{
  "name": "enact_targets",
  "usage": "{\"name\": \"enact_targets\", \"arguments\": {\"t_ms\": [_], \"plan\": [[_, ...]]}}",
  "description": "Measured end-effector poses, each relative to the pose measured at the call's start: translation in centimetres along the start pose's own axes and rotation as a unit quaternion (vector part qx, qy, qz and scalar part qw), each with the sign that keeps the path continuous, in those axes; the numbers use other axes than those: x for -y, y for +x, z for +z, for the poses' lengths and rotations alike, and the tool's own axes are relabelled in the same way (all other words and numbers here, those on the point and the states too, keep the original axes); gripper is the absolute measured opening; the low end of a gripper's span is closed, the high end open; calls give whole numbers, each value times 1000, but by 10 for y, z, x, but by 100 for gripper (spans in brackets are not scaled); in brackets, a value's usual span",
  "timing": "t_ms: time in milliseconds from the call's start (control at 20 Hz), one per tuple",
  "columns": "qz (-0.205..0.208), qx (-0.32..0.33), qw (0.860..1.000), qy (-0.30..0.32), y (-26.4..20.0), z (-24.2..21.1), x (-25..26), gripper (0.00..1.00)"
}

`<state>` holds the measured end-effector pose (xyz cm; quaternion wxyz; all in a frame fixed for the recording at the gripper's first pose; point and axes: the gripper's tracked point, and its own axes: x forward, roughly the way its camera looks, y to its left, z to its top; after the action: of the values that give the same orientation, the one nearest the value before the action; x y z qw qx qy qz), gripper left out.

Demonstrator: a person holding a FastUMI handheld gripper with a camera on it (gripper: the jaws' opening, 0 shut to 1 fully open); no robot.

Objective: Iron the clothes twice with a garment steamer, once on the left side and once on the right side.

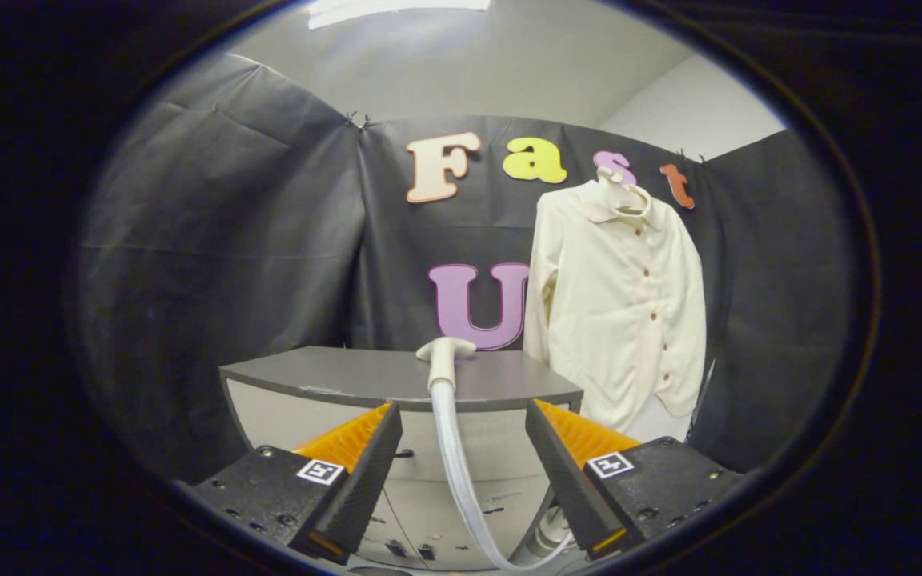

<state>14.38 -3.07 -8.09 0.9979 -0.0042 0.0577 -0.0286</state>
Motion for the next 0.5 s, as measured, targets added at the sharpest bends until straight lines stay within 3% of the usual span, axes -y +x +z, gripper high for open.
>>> {"name": "enact_targets", "arguments": {"t_ms": [500], "plan": [[49, -74, 996, 28, 123, -5, -33, 93]]}}
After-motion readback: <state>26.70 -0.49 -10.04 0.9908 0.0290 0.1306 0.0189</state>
